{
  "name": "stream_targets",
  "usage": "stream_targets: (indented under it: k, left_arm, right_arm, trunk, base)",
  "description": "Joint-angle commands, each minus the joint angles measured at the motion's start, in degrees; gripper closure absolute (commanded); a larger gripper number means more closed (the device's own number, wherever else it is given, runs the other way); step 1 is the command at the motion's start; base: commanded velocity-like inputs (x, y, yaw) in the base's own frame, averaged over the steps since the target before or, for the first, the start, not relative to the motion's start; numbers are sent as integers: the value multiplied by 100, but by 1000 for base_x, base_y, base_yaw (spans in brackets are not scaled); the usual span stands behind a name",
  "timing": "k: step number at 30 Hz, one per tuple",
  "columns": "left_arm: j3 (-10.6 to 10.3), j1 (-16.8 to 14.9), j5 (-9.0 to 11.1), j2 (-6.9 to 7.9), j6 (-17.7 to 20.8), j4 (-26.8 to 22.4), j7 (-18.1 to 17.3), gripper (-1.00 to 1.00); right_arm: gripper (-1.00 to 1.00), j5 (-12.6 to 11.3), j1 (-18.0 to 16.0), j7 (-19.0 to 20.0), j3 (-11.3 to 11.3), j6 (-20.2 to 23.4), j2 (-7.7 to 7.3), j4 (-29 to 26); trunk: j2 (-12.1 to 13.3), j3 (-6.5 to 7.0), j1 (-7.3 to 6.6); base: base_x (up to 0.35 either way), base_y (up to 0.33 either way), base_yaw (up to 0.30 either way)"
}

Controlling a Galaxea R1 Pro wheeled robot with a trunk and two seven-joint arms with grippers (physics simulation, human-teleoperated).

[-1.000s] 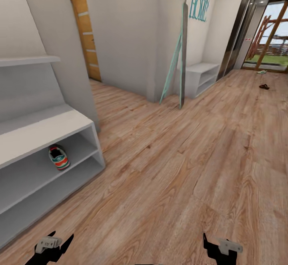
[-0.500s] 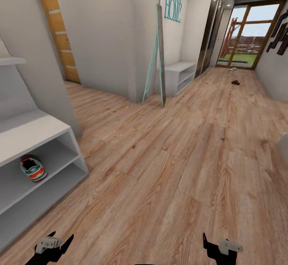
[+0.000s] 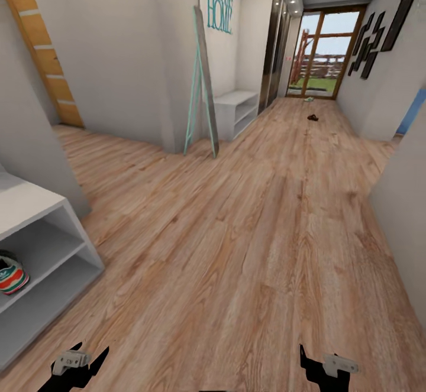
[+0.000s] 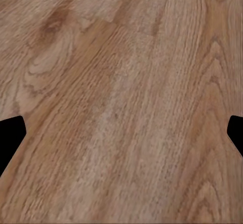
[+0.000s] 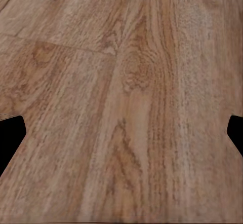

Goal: Pick up the two gym shoes and the two sandals from the corridor floor and place them onto the hallstand (shoe rack) in the corridor, making sure they are on the rack and not on the floor. Arrange them so the two gym shoes are next to each other and the two sandals are next to each other.

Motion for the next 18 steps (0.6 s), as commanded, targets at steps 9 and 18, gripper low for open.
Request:
stream_targets:
  k: [9,18]
  left_arm:
    - [15,-2,55,7,10,29,-54,-100]
    - [22,-2,62,8,10,31,-54,-100]
  right_arm:
    - [-100,-2,-3,-43,49,-7,13,1]
    - [-100,-1,-3,-27,55,-7,32,1]
  trunk:
    - [162,156,-99]
    - [363,246,-208]
  base:
    - [0,0,-300]
    - [0,0,-300]
